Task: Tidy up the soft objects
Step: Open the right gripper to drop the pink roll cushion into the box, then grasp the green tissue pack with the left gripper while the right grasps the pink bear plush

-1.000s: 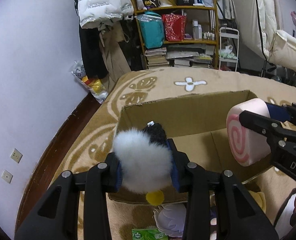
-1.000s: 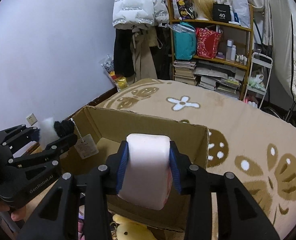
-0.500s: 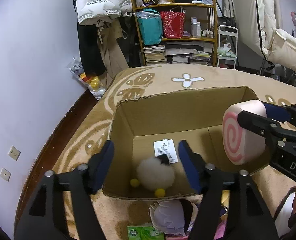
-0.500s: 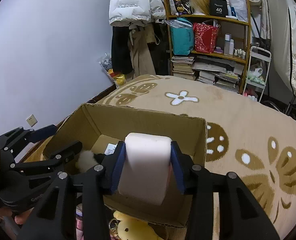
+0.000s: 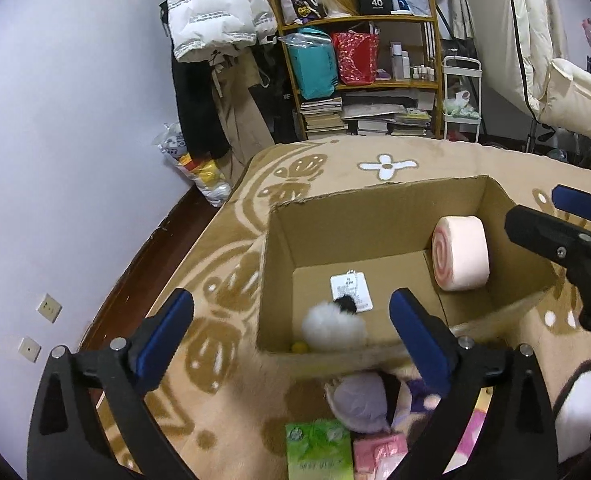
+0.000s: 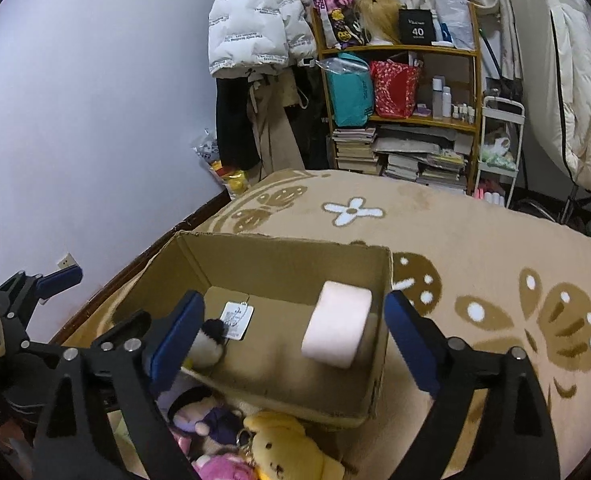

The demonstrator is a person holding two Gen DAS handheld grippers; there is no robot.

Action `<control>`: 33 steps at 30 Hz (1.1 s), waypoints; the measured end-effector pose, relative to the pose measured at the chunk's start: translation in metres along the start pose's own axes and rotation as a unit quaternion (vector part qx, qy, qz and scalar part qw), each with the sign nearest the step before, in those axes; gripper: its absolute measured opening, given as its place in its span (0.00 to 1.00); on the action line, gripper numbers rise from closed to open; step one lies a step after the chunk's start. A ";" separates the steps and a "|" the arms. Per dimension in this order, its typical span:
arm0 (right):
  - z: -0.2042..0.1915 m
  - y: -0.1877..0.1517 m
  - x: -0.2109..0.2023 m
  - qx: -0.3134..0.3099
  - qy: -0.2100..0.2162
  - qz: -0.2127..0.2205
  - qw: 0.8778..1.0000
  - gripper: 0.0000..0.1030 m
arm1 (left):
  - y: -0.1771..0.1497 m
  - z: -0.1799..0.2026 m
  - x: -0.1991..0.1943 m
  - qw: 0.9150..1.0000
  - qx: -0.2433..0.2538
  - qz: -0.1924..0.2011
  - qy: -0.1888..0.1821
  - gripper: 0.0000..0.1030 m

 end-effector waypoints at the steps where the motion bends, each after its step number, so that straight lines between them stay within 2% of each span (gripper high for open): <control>1: 0.000 -0.001 -0.003 0.003 -0.001 -0.002 1.000 1.00 | -0.002 -0.003 -0.005 1.000 -0.002 0.000 0.001 0.96; 9: -0.011 -0.014 -0.033 0.004 -0.007 -0.006 1.000 1.00 | -0.027 -0.018 -0.034 1.000 -0.011 -0.024 0.012 0.97; 20: -0.029 -0.055 -0.059 0.000 -0.009 -0.041 0.999 1.00 | -0.075 -0.035 -0.056 0.997 -0.038 -0.067 0.015 0.97; 25: -0.041 -0.076 -0.062 -0.007 -0.013 -0.061 0.998 1.00 | -0.098 -0.036 -0.056 0.994 -0.047 -0.094 0.009 0.97; 33: -0.046 -0.105 -0.051 -0.011 -0.027 -0.097 0.995 1.00 | -0.117 -0.029 -0.041 0.991 -0.042 -0.128 0.001 0.97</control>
Point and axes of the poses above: each gripper's, at about its wrist camera, not at the fingertips, and x roughly the way its jaws point, z to its right, y to its top, the point moved 9 cm from there along x, roughly the way its jaws point, and after that the axes turned 3 degrees about x, right-handed, at the moved point
